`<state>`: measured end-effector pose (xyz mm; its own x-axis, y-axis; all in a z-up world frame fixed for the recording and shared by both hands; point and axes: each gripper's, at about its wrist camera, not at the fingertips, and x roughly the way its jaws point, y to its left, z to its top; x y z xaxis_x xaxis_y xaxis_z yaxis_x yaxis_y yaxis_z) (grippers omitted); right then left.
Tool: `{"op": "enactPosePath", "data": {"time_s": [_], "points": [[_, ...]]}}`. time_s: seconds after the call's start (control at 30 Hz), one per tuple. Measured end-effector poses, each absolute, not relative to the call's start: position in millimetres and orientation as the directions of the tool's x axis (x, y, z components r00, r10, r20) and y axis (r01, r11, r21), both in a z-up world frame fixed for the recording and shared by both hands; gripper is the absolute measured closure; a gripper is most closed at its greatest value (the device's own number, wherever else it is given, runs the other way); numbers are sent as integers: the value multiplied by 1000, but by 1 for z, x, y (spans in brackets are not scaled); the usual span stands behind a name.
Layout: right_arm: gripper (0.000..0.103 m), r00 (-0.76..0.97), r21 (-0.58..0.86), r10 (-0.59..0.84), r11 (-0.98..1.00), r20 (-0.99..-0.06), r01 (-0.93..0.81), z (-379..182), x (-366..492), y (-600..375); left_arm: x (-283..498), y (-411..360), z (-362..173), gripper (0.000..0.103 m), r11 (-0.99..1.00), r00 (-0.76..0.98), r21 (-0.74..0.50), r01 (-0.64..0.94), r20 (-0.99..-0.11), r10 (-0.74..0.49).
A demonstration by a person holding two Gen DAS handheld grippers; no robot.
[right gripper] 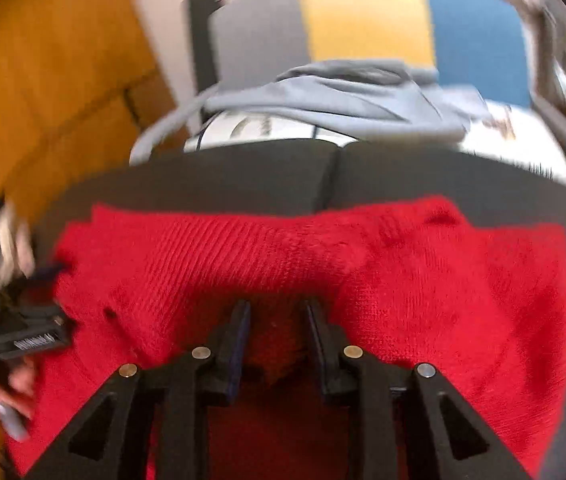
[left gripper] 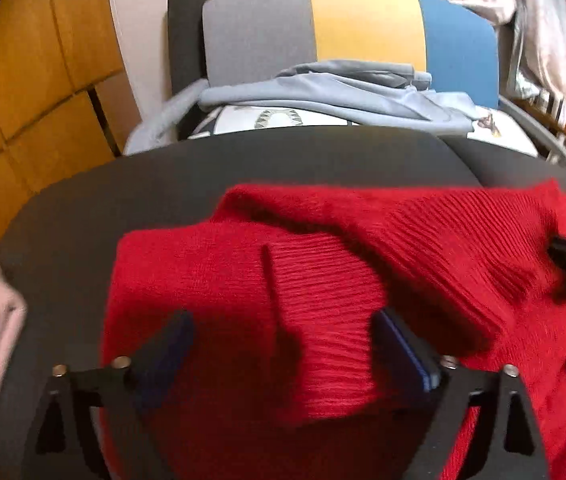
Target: Fold clothes
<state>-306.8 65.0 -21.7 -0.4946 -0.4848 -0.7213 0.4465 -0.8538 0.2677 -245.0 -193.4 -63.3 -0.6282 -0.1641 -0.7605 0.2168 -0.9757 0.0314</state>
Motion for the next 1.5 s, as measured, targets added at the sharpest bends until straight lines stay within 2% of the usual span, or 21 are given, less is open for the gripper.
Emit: {"op": "enactPosePath", "data": {"time_s": [0.07,0.17,0.27,0.37,0.47,0.53,0.6,0.77,0.83,0.93,1.17,1.23,1.37,1.5], "points": [[78,-509,330,-500,-859,-701,390,-23,-310,71,-256,-198,-64,1,-977,-628,17,215,-763,-151],[78,-525,374,-507,-861,-684,344,-19,-306,77,-270,-193,-59,1,-978,-631,72,194,-754,-181],[76,-567,413,-515,-856,-642,310,2,-284,98,-261,-181,-41,12,-970,-649,151,189,-722,-239],[76,-596,319,-432,-902,-677,292,7,-258,117,-237,-167,-21,13,-986,-722,86,145,-672,-165],[76,-570,231,-387,-916,-725,329,-6,-244,121,-234,-135,-20,13,-993,-733,98,63,-671,-113],[76,-562,169,-354,-920,-748,354,-14,-234,124,-239,-120,-38,13,-984,-697,174,36,-702,-149],[76,-564,203,-370,-919,-739,337,-18,-233,132,-241,-112,-48,12,-976,-673,218,21,-719,-175],[76,-558,289,-414,-909,-719,301,-14,-232,147,-227,-130,-32,12,-983,-652,171,66,-738,-172],[74,-595,337,-419,-908,-686,250,-2,-215,167,-209,-149,-19,13,-985,-650,124,121,-740,-173],[74,-593,457,-499,-858,-632,236,8,-178,205,-159,-181,-6,13,-983,-658,48,178,-736,-155],[73,-536,476,-483,-864,-692,163,-9,-78,273,-33,-257,-26,12,-950,-589,-49,308,-794,-151],[73,-530,474,-466,-871,-709,132,-20,-60,284,-7,-270,-36,12,-937,-581,-104,333,-805,-117],[71,-538,518,-495,-847,-683,122,-33,-41,298,11,-248,-45,11,-965,-591,-95,245,-803,-71],[61,-548,535,-523,-830,-652,156,-37,-36,292,27,-225,-54,6,-986,-598,-79,149,-801,-26]]}}
